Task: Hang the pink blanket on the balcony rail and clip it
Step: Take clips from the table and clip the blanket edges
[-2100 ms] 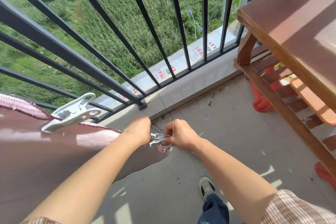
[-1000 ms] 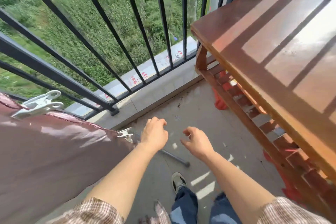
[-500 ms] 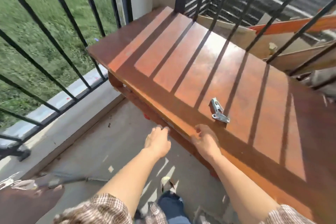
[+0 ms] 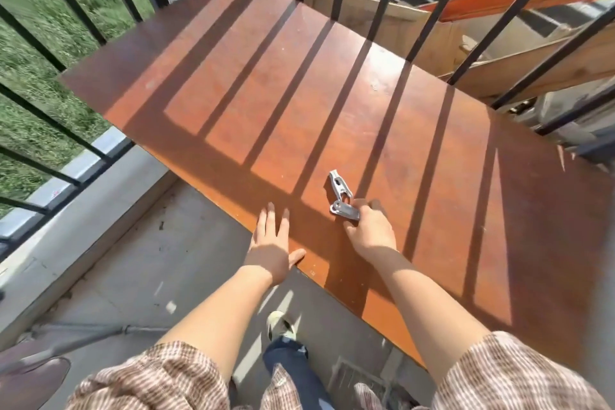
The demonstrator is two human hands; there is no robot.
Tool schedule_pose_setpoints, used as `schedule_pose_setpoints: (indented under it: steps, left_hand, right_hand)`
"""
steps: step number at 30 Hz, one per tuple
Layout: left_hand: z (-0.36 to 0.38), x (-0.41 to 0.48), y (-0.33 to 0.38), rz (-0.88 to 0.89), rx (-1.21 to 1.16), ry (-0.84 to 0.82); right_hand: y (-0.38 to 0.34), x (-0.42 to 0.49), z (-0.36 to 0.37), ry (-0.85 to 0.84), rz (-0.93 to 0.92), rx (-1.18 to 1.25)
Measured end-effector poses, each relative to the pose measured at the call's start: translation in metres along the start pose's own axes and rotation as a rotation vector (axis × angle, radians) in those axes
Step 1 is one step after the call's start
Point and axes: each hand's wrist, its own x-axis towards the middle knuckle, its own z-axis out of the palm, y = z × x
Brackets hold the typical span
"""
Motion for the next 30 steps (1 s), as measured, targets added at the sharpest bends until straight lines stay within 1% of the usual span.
schedule_pose_setpoints:
  steps: [3, 6, 11, 13, 16, 18, 21, 25, 30]
  left_hand:
    - [0.001, -0.001, 0.0, -0.009, 0.018, 0.006]
    - [-0.002, 0.0, 0.003, -0.024, 0.03, -0.027]
    - [-0.019, 0.002, -0.001, -0.019, -0.03, -0.159]
    - [-0.029, -0.002, -0.005, -0.025, -0.09, -0.193]
    - [-0.035, -0.027, -0.015, -0.082, -0.184, -0.126]
    - [-0.033, -0.059, -0.037, -0.141, -0.223, -0.062]
    - [-0.035, -0.111, -0.088, -0.251, -0.275, 0.004]
    - [-0.038, -0.183, -0.158, -0.418, -0.381, 0.143]
    - [-0.017, -0.292, -0.25, -0.602, -0.472, 0.267]
  right_hand:
    - [0.001, 0.003, 0.003, 0.004, -0.012, -0.031]
    - [0.004, 0.001, 0.004, 0.002, -0.013, -0.028]
    - [0.003, -0.008, 0.005, -0.037, -0.054, -0.023]
    - [-0.007, -0.014, 0.01, -0.022, -0.114, 0.037]
    - [-0.033, -0.025, 0.026, -0.006, -0.226, 0.133]
    - [-0.063, -0.039, 0.042, -0.048, -0.295, 0.13]
    - [-0.121, -0.068, 0.069, -0.15, -0.392, 0.077]
    - [-0.194, -0.12, 0.109, -0.226, -0.605, 0.042]
    - [-0.274, -0.222, 0.167, -0.334, -0.708, 0.051]
